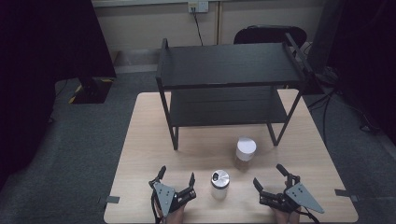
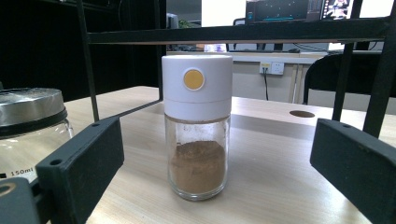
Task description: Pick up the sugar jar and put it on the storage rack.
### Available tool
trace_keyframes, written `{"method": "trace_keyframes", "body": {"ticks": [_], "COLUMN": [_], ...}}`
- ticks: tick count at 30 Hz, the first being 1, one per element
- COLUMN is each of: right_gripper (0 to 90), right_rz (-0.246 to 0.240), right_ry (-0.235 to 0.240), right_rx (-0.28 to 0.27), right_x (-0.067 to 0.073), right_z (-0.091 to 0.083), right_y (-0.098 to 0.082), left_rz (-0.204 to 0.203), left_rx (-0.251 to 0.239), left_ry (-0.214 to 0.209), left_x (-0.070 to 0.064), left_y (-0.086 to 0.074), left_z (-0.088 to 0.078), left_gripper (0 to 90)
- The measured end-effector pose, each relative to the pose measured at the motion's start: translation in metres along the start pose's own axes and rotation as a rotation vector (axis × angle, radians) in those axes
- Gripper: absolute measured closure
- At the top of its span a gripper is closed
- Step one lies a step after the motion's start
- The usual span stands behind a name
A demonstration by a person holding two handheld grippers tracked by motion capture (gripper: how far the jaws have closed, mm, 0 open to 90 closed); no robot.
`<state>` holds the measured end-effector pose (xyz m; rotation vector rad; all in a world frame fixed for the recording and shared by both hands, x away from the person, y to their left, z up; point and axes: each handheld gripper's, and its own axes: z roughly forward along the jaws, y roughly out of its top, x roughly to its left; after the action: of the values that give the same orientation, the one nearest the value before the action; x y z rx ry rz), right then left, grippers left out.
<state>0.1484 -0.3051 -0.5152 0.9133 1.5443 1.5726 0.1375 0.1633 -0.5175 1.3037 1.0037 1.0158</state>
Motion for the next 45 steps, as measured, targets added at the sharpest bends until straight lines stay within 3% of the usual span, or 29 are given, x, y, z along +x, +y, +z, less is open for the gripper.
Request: {"method": "trace_keyframes", "body": {"ticks": [23, 26, 30, 35, 39, 45], "right_gripper": [1.6, 1.6, 1.6, 1.7, 1.6, 1.6], "right_rz": [0.001, 0.001, 0.0, 0.001, 0.0, 0.0], "right_ry": [0.001, 0.001, 0.0, 0.0, 0.0, 0.0], "right_rx": [0.0, 0.0, 0.0, 0.001, 0.0, 0.0], "right_x": [0.0, 0.0, 0.0, 0.0, 0.0, 0.0], "right_z": [0.0, 0.0, 0.0, 0.0, 0.0, 0.0], "right_y": [0.0, 0.0, 0.0, 0.0, 0.0, 0.0], "left_rz": [0.0, -0.002, -0.037, -0.056, -0.042, -0.066], "left_rx": [-0.001, 0.005, 0.014, -0.02, -0.033, -0.029], "left_ry": [0.025, 0.01, -0.007, -0.021, -0.025, -0.063], "left_x": [-0.005, -0.002, 0.003, 0.007, 0.006, 0.008], "left_y": [0.0, 0.001, 0.003, 0.006, 0.014, 0.027], "left_z": [0.001, 0.001, 0.001, -0.001, -0.002, -0.003], "left_gripper": [0.3, 0.2, 0.2, 0.1, 0.1, 0.2]}}
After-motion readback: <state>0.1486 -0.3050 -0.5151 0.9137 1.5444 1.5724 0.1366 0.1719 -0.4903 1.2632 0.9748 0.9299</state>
